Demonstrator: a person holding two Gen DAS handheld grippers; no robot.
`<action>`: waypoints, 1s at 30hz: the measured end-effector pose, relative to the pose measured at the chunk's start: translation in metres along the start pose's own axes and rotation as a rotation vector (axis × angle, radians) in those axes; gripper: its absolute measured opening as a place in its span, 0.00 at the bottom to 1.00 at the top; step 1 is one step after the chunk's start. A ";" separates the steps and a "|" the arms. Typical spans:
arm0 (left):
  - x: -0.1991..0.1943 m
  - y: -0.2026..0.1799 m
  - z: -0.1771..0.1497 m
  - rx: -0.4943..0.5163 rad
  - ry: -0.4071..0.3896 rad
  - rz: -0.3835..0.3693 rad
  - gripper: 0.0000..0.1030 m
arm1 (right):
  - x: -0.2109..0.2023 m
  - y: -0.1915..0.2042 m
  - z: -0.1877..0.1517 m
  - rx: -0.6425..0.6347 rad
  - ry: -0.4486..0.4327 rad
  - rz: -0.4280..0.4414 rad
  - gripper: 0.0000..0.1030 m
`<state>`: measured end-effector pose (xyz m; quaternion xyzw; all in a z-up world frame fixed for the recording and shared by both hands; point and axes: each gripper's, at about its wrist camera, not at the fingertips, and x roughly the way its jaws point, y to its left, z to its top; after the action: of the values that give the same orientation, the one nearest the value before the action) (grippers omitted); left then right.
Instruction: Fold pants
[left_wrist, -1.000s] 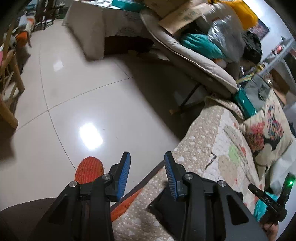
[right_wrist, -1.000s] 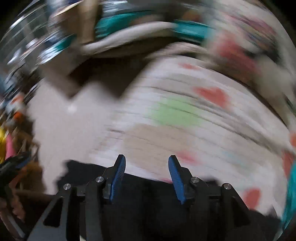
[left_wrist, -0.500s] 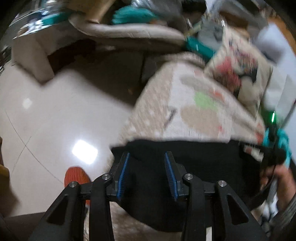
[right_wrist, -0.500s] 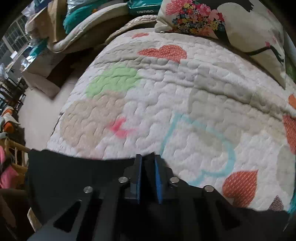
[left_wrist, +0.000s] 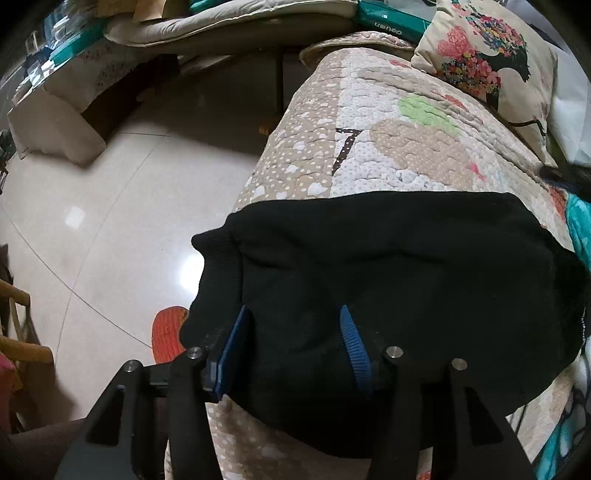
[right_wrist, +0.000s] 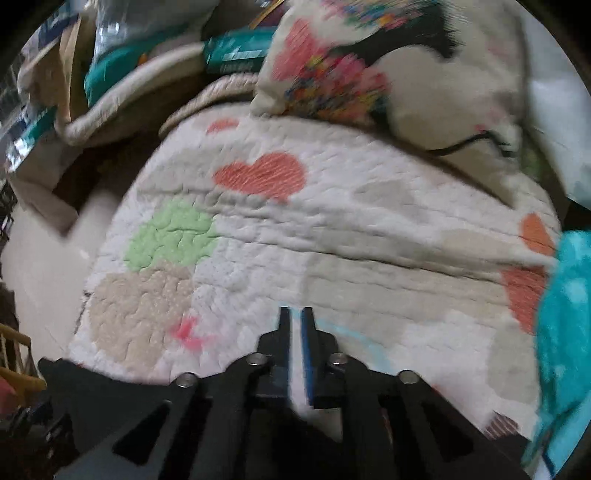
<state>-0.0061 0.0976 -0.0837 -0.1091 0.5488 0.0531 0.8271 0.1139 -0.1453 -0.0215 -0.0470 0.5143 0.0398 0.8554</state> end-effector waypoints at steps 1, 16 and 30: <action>0.000 0.001 0.000 -0.006 0.003 -0.003 0.51 | -0.012 -0.010 -0.009 0.012 -0.004 -0.006 0.41; -0.001 0.011 -0.001 -0.044 -0.015 -0.086 0.52 | -0.064 -0.135 -0.131 0.457 -0.021 -0.084 0.15; -0.015 0.028 -0.001 -0.122 -0.056 -0.172 0.53 | -0.092 -0.101 -0.219 0.479 0.095 -0.186 0.52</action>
<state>-0.0182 0.1248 -0.0739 -0.2044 0.5100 0.0183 0.8353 -0.1088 -0.2742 -0.0383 0.1081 0.5423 -0.1643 0.8169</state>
